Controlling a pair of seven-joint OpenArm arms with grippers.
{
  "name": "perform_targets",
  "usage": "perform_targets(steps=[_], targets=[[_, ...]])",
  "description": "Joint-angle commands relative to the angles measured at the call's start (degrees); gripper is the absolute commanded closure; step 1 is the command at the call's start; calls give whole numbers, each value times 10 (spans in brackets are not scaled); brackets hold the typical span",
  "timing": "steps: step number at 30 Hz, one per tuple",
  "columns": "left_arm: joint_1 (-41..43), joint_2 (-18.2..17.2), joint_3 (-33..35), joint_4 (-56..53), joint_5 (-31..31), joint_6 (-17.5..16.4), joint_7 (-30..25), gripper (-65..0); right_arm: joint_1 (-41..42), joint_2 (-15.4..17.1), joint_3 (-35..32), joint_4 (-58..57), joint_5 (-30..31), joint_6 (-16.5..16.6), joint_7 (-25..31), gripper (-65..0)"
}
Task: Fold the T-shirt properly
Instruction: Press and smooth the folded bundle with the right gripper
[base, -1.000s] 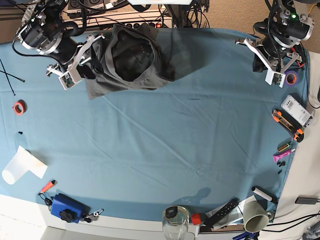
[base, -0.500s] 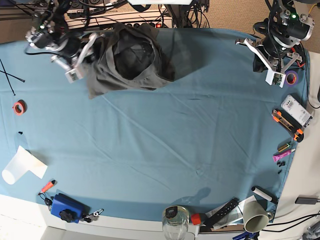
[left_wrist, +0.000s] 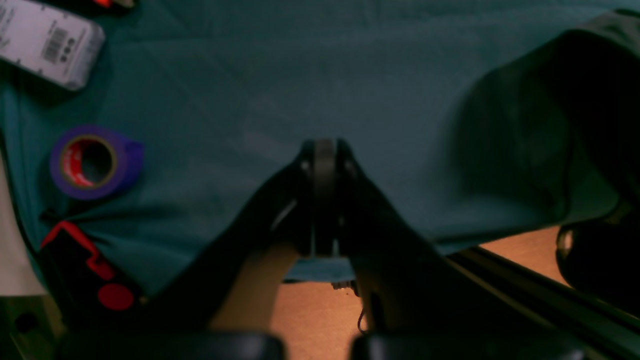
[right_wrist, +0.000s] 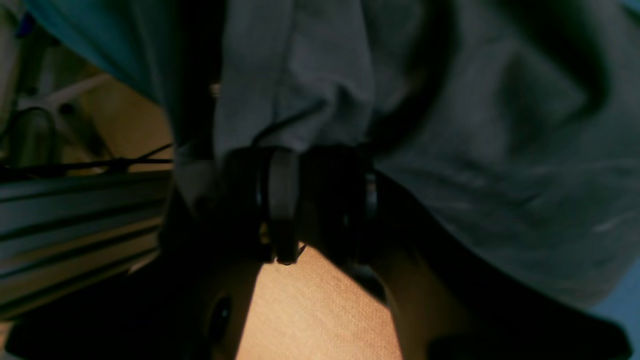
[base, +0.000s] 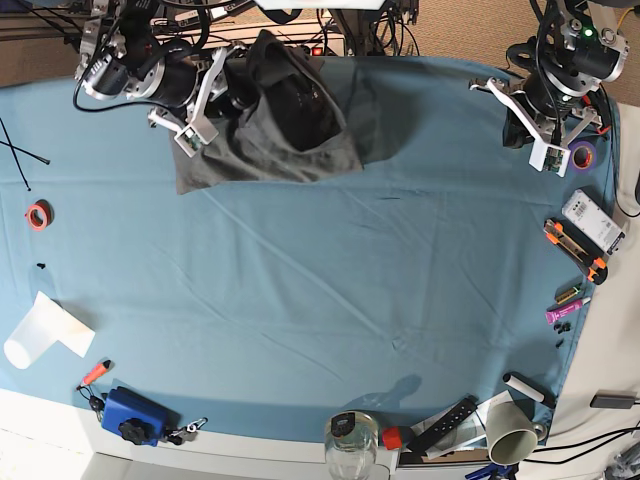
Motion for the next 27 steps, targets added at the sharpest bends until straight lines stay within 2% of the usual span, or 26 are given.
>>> perform_targets(steps=[1, 5, 10, 15, 20, 21, 22, 24, 27], targets=[[0, -3, -2, 9, -3, -2, -13, 0, -6, 3, 1, 10, 15, 3, 10, -159], [0, -3, -2, 9, -3, -2, -14, 0, -25, 8, 1, 10, 15, 3, 10, -159], [0, -3, -2, 9, -3, -2, -12, 0, -29, 31, 1, 10, 18, 3, 10, -159], [0, -3, -2, 9, -2, -2, -12, 0, -28, 32, 1, 10, 18, 3, 10, -159], [0, -3, -2, 9, -7, -2, -8, 0, -14, 31, 14, 31, 87, 3, 10, -159], [0, -3, -2, 9, -11, -2, -7, 0, -8, 31, 21, 34, 90, 3, 24, -159], [0, -3, -2, 9, -19, -2, -5, 0, -1, 31, 26, 33, 86, 3, 45, -159], [0, -3, -2, 9, -32, -10, -3, 0, 12, 30, 28, 29, 38, 3, 47, -159], [0, -3, -2, 9, -64, -46, -3, 0, 17, 30, 27, -11, -5, 3, 51, -159]])
